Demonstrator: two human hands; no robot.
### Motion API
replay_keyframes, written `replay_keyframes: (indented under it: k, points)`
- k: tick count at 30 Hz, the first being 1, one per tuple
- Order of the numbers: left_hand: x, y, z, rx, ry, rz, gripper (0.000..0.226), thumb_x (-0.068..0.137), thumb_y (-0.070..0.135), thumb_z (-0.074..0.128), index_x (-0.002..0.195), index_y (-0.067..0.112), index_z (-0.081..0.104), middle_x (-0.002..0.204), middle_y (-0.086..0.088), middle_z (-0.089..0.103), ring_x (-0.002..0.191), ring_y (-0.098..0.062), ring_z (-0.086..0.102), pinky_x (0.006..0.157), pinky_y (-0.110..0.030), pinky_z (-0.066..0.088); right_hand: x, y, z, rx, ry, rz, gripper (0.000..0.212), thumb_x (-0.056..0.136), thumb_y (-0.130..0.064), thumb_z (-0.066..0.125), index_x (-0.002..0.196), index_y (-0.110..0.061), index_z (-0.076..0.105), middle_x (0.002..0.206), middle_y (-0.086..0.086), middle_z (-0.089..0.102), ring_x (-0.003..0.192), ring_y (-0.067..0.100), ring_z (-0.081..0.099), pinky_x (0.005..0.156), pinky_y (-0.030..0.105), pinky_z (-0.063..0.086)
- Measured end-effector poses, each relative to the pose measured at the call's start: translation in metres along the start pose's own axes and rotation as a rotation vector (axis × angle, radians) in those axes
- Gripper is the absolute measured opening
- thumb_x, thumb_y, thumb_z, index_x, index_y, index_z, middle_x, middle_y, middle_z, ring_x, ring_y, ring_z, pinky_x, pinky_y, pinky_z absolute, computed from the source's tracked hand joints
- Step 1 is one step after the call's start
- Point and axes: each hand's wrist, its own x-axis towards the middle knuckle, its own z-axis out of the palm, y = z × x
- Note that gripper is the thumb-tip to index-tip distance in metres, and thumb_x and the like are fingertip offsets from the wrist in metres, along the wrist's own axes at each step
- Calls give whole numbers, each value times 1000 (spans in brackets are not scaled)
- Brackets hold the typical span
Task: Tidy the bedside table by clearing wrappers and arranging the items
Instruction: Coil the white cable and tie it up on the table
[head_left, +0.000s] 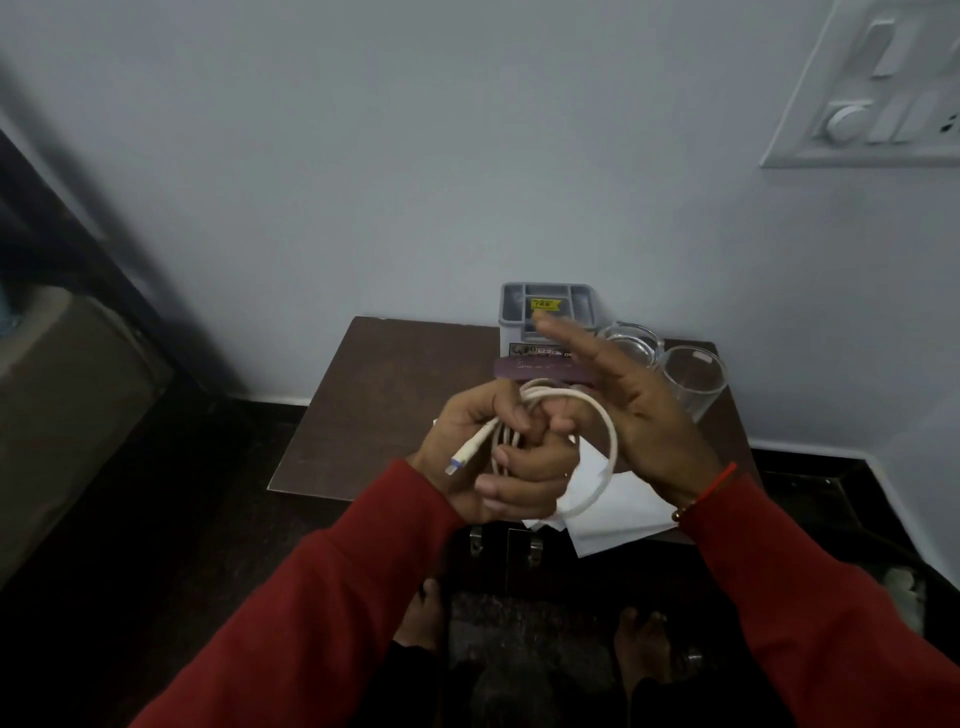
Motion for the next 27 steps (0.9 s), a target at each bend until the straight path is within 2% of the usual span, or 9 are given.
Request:
replay_keyframes:
  k: [3,6,10,13,14,17,20,23,27]
  points:
    - [2,-4,8,49,-45,18,18,73,16,47,88,7,49,53,1,27,36,-12,30,38,-19,16,2,0,7,48,-96,177,46,85,-33,69,125,-11,63,123,9,69,125,30,58,107,42,43]
    - [1,2,9,86,26,195,21,71,13,51,90,7,56,60,-2,41,48,-14,45,47,-26,28,1,5,8,-61,-14,290,14,92,-6,61,103,-9,69,92,12,73,92,27,68,79,28,53]
    - [-5,19,-7,118,379,602,19,78,8,54,96,11,59,77,-3,55,76,-20,61,70,-31,52,-6,2,12,-206,-146,283,20,101,-13,52,110,-22,67,66,-5,61,56,17,58,63,41,54]
    - [-8,28,-19,166,579,801,17,89,6,48,100,16,56,83,-3,60,77,-19,66,75,-32,58,-6,-9,25,-456,-170,98,30,100,-15,54,125,-23,67,71,-24,64,65,-4,61,63,14,47]
    - [-8,29,-22,200,610,817,16,91,5,47,99,17,55,83,-3,61,74,-20,65,73,-32,57,-5,-14,29,-510,-131,17,30,98,-16,56,125,-21,68,76,-27,66,73,-6,63,68,14,48]
    - [-7,27,-26,323,670,803,14,100,7,45,97,18,54,81,-3,62,68,-20,62,70,-34,53,-2,-23,32,-550,-57,-75,23,94,-21,63,116,-19,71,97,-12,75,88,3,70,78,31,56]
    - [-5,26,-24,369,684,800,13,104,14,46,92,16,51,75,-2,55,63,-16,58,66,-31,54,-4,-23,34,-595,-118,-126,24,95,-29,59,115,-20,69,106,-9,73,91,9,68,77,36,55]
    - [-2,24,-23,367,681,786,16,104,16,47,89,16,51,70,-1,47,61,-15,51,63,-29,53,-9,-21,39,-651,-132,-177,24,94,-26,57,115,-24,70,101,-9,70,90,10,62,77,39,54]
    - [4,13,-19,265,677,699,20,105,26,47,90,15,55,68,-1,44,58,-13,51,58,-24,47,-4,-17,39,-728,43,-287,17,90,-36,66,96,-23,76,89,-6,58,88,20,51,79,38,46]
